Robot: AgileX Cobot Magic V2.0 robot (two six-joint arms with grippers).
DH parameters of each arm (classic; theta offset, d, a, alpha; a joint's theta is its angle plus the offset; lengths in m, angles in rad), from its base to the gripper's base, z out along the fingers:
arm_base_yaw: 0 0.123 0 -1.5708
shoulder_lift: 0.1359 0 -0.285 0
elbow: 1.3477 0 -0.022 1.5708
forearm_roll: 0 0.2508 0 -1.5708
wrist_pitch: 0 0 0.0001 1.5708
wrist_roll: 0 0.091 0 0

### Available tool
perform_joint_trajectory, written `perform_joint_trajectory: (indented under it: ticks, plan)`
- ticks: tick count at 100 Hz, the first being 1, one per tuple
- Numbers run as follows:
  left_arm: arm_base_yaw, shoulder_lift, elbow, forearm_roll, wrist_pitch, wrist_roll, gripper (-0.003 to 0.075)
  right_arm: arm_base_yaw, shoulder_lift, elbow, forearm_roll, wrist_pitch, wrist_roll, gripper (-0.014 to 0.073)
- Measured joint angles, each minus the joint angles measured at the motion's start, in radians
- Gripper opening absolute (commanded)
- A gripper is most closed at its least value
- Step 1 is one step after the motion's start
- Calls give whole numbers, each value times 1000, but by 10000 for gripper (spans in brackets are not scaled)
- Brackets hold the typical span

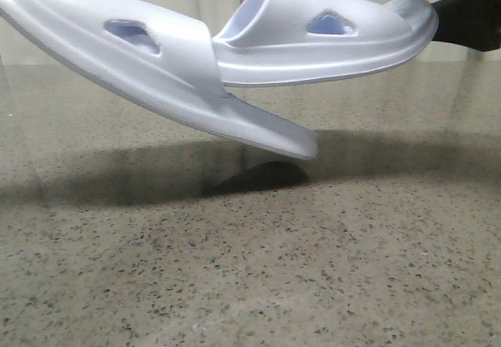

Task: Insert blue slippers together front up
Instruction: 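Slide the right-held slipper's toe into the left-held slipper's strap, then lower the nested slippers onto the table with both grippers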

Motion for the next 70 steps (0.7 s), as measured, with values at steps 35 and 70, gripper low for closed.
perform_joint_trajectory:
  ticks: [35,70]
  plan:
    - [0,0,0,5,42,0,16,4,0,-4,7,17,0,447]
    - [-8,0,0,9,96,0,16,-120,-106,-22,4,95,-29,447]
